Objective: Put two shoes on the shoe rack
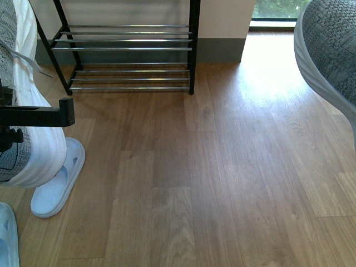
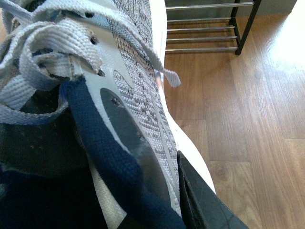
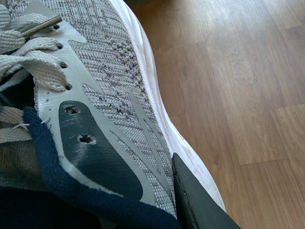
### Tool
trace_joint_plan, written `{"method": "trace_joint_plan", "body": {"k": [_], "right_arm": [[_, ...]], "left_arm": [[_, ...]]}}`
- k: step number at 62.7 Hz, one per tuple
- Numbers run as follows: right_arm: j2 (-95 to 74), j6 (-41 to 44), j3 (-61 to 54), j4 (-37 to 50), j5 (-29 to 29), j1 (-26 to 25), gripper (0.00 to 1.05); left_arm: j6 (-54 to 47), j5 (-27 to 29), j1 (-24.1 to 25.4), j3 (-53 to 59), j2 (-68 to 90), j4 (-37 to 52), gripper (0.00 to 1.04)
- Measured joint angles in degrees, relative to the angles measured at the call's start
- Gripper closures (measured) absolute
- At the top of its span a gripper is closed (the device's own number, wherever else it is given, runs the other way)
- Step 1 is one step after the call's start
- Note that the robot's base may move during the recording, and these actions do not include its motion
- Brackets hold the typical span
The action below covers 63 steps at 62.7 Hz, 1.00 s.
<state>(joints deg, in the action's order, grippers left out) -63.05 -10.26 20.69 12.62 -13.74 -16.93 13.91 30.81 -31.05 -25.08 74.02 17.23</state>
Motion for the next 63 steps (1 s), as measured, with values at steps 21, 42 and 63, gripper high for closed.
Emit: {"method": "trace_joint_plan", "body": {"k": [21,42,63], "right_arm": [[0.0,0.0,0.0,0.0,-0.7,0.1,1.03],[0.0,0.0,0.0,0.0,0.1,0.0,1.03],[0.0,0.0,0.0,0.0,0.0,0.0,1.03]], "left_arm": [[-0.2,0.4,0.0,0.0,0.0,0.0,1.03],[-0.4,-0.1,-0.1,0.0,0.0,0.0,1.03],[-0.4,0.0,-0.1,0.0,0.0,0.0,1.03]]}}
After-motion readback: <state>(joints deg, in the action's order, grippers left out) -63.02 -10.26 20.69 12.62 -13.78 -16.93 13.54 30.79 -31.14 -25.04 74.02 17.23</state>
